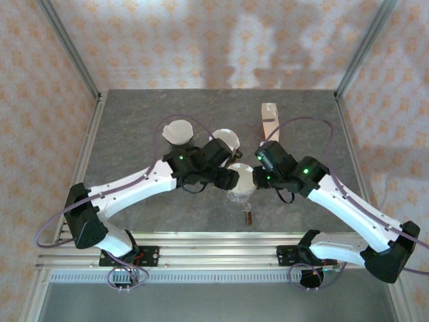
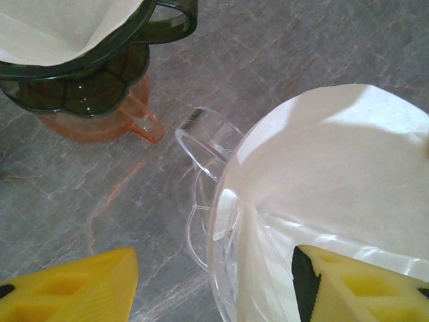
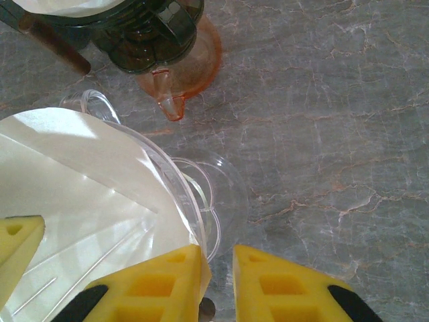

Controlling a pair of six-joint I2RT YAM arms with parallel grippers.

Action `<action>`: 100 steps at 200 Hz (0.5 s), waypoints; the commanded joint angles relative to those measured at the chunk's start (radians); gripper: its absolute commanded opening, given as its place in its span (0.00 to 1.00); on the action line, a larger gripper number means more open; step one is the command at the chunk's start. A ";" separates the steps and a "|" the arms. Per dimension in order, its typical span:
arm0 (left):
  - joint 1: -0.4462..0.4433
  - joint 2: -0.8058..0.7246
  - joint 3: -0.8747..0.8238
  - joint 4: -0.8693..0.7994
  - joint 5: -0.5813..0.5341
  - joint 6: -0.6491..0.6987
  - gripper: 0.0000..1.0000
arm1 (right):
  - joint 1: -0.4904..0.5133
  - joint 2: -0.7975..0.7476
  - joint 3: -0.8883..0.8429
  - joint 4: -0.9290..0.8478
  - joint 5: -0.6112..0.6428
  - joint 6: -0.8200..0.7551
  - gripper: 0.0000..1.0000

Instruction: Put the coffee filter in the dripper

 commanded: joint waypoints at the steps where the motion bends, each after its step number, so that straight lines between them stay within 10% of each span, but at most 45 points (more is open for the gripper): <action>1: -0.011 0.009 0.041 -0.079 -0.043 0.035 0.61 | 0.005 -0.018 -0.019 -0.009 0.009 -0.002 0.20; 100: -0.027 0.046 0.066 -0.085 -0.073 0.035 0.35 | 0.005 -0.021 -0.023 -0.008 0.011 -0.002 0.20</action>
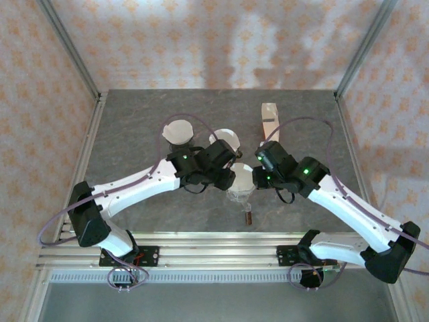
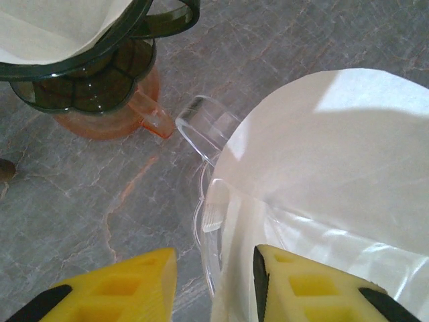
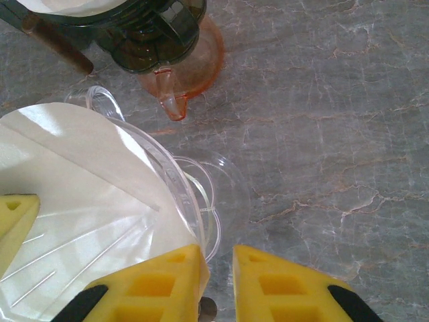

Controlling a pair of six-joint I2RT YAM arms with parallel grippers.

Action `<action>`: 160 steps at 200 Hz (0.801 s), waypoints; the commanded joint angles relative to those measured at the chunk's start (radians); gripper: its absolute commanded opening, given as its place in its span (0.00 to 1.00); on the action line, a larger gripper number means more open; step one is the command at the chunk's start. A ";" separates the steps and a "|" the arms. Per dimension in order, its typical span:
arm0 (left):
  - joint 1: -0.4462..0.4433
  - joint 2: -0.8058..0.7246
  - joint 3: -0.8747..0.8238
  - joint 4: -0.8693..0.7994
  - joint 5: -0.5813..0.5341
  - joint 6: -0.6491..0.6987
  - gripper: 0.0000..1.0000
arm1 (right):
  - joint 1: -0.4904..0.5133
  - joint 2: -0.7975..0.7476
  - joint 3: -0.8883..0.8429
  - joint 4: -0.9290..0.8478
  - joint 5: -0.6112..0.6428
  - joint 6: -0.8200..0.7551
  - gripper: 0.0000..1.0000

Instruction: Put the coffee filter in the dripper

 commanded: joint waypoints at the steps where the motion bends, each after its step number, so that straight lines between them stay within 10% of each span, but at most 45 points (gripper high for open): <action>1: -0.006 0.017 0.031 -0.039 -0.031 0.006 0.35 | 0.005 -0.018 -0.019 -0.013 0.015 -0.003 0.20; 59: -0.010 0.021 0.031 -0.025 -0.023 -0.004 0.35 | 0.005 -0.020 -0.020 -0.013 0.018 -0.003 0.20; 104: -0.009 -0.032 0.000 0.018 -0.022 -0.034 0.61 | 0.005 -0.024 -0.025 -0.010 0.016 -0.001 0.21; 160: -0.001 -0.157 -0.080 0.110 -0.035 -0.100 0.69 | 0.005 -0.041 -0.013 -0.004 0.016 0.004 0.47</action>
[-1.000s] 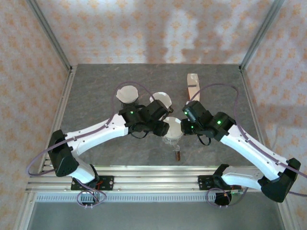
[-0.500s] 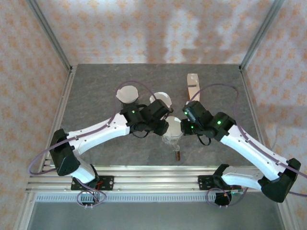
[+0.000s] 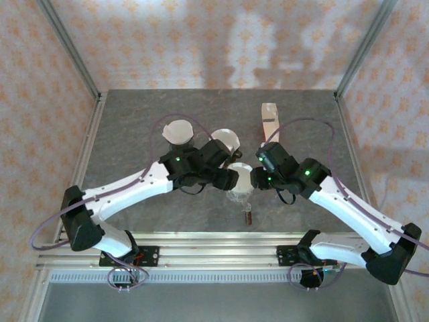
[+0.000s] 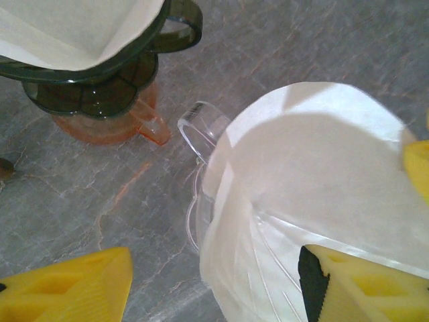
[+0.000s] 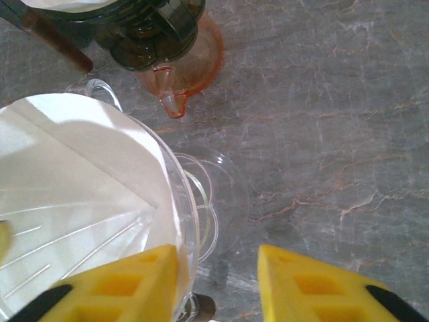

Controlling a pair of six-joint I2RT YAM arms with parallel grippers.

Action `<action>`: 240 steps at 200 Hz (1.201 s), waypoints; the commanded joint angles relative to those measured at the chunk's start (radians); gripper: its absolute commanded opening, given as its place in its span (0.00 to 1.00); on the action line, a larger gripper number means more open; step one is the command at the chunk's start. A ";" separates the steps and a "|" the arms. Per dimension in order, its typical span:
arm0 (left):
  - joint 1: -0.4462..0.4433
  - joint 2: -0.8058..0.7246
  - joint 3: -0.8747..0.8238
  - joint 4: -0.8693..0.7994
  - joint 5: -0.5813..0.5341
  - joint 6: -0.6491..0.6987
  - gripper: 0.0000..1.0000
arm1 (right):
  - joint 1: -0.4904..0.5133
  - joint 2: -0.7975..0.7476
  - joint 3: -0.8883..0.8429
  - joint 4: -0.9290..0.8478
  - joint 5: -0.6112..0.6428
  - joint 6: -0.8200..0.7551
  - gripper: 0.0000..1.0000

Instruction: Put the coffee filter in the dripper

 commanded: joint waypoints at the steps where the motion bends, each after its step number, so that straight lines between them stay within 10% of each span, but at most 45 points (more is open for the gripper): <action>1: 0.000 -0.069 -0.034 0.061 -0.034 -0.044 0.69 | 0.005 -0.025 0.000 -0.007 0.019 0.003 0.48; 68: 0.026 -0.223 -0.150 0.132 -0.059 -0.119 0.79 | 0.005 -0.072 0.031 -0.019 0.058 0.020 0.66; 124: 0.139 -0.550 -0.341 0.182 -0.337 -0.131 1.00 | 0.005 -0.232 -0.030 0.096 0.300 0.076 1.00; 201: 0.530 -0.678 -0.430 0.171 -0.636 -0.089 1.00 | 0.005 -0.224 -0.070 0.070 0.589 0.165 0.99; 240: 0.623 -0.561 -0.533 0.394 -0.730 0.171 1.00 | 0.003 -0.235 -0.112 0.088 0.635 0.169 0.99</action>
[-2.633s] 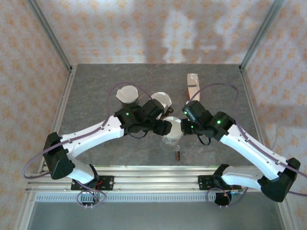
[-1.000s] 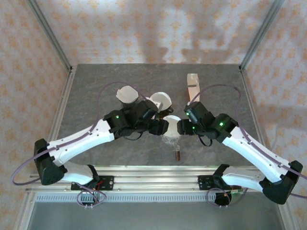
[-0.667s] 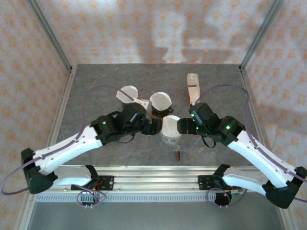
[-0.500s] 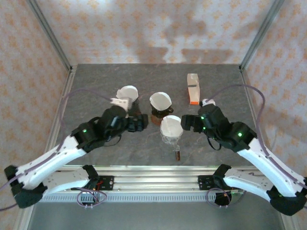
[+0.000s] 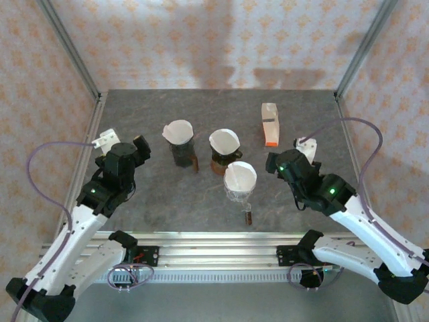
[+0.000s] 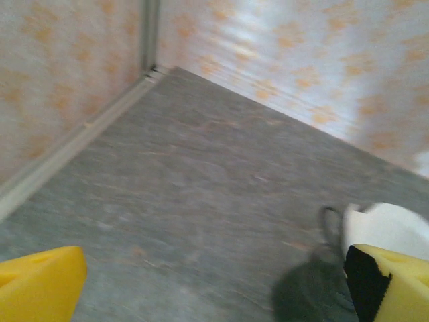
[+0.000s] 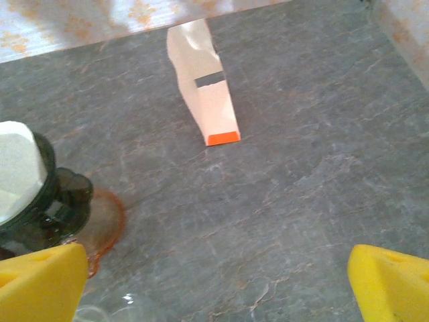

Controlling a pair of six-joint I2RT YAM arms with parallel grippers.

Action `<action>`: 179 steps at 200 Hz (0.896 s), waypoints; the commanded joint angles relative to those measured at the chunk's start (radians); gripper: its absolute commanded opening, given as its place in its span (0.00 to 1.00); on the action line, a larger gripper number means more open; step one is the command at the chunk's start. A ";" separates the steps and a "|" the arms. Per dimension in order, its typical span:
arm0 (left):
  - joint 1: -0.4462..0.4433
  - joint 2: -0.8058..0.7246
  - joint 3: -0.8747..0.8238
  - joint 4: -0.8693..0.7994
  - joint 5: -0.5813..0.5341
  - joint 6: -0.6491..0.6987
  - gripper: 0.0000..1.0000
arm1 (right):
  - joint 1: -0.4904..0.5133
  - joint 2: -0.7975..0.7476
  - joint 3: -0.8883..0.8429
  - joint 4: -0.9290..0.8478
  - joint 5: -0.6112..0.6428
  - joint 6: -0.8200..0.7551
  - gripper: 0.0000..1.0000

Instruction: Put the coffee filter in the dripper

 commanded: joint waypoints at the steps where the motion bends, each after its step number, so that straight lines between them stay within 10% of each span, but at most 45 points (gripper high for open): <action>1: 0.034 0.090 -0.047 0.164 -0.129 0.187 1.00 | 0.003 -0.014 -0.027 0.007 0.097 0.025 0.99; 123: 0.159 0.681 -0.474 1.419 -0.142 0.513 1.00 | 0.000 -0.078 -0.112 0.028 0.125 -0.034 0.99; 179: 0.282 0.630 -0.472 1.300 0.082 0.406 1.00 | -0.021 -0.112 -0.164 0.137 0.116 -0.074 0.99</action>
